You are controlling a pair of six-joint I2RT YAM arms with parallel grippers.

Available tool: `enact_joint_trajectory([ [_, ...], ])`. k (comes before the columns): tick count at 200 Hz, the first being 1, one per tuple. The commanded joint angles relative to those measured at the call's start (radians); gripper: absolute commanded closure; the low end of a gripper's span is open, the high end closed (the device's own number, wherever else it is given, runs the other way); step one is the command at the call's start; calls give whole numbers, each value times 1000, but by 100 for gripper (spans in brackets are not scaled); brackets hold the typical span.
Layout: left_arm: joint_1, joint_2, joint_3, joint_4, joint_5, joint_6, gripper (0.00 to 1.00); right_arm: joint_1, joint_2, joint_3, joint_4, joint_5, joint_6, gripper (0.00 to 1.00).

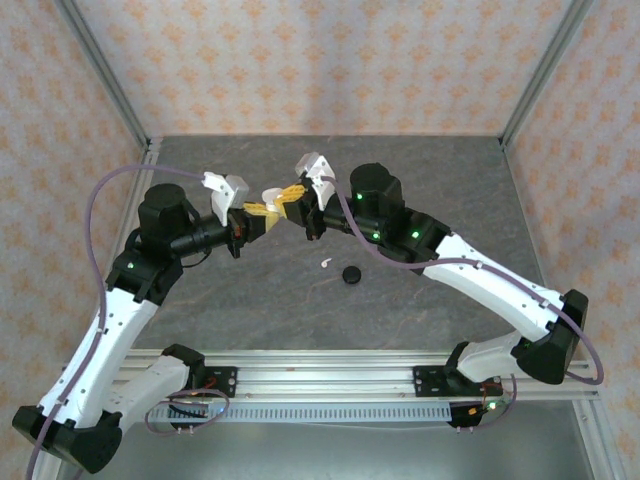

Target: Insert wireless bluetooth earbuds into charging case

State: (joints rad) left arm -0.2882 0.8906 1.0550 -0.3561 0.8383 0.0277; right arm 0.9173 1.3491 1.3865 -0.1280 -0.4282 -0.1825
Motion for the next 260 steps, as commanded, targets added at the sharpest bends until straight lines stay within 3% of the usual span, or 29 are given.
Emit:
enact_joint_trajectory([
  [1, -6, -16, 16, 24, -11, 4, 100, 21, -17, 35, -59, -58, -12, 90],
  [46, -11, -17, 6, 40, -23, -12, 100, 23, -17, 41, -71, -65, 3, 76],
  [260, -26, -21, 10, 23, -56, 3, 100, 22, -83, 36, -78, 37, 136, 63],
])
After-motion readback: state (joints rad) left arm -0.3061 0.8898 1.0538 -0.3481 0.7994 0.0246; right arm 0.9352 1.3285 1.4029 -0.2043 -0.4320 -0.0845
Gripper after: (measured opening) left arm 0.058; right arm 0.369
